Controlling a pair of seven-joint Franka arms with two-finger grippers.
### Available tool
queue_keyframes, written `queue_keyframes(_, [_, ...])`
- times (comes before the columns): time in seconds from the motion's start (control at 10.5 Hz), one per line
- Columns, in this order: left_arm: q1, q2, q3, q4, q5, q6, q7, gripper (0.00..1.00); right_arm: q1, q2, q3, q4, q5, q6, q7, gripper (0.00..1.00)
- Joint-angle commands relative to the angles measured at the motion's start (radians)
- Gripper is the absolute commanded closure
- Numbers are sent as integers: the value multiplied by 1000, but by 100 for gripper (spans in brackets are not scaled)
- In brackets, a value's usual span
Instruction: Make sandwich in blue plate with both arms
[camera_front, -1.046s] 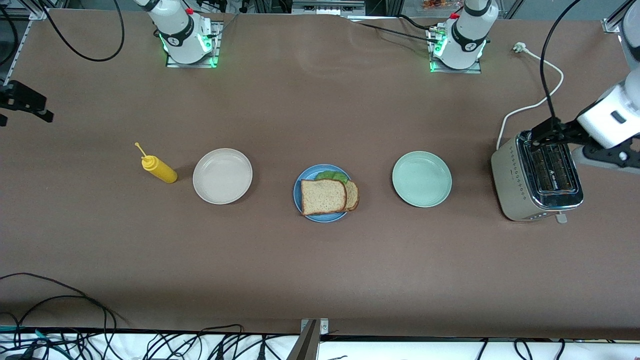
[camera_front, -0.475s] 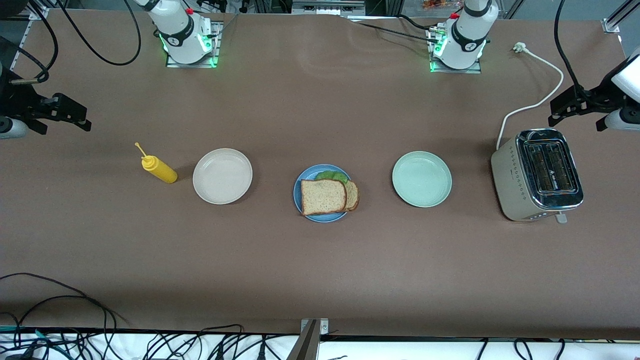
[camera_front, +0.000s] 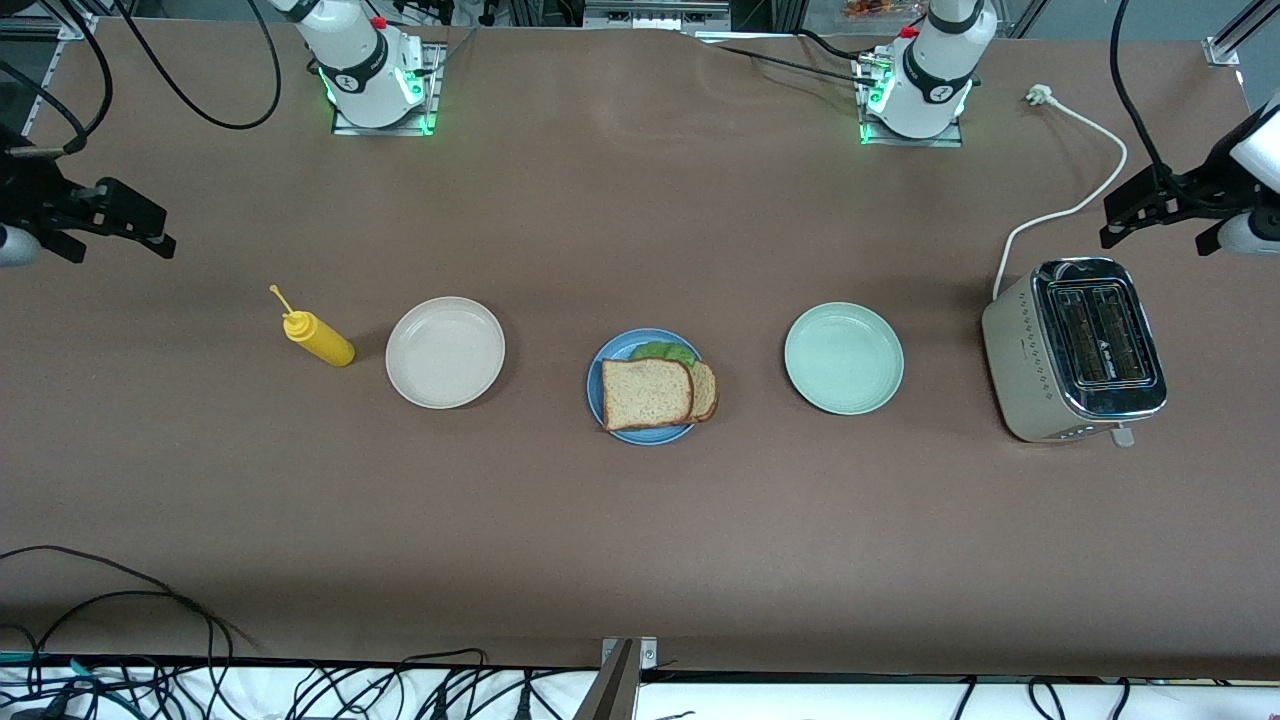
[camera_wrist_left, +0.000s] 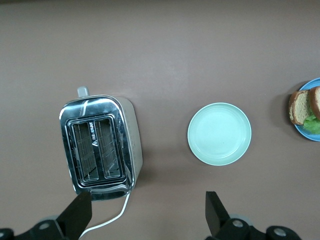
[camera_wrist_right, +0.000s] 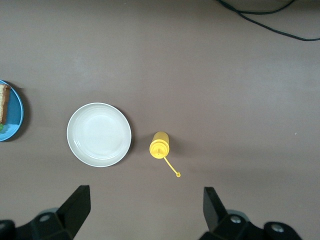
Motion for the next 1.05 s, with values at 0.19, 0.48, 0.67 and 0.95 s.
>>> queue_keyframes(0.19, [14, -8, 12, 53, 32, -19, -9, 0, -14, -11, -11, 11, 1, -18, 12, 0])
queue_keyframes(0.48, [13, -5, 9, 53, 22, -19, -6, 0, -11, -12, -8, 12, 11, -35, 6, 0])
queue_keyframes(0.67, [11, -2, 3, 53, 20, -19, -13, 0, -12, -11, -11, 12, 10, -32, 0, 0])
queue_keyframes(0.95, [11, -2, 3, 53, 20, -19, -12, 0, -9, -11, -8, 14, -4, -24, 3, 0])
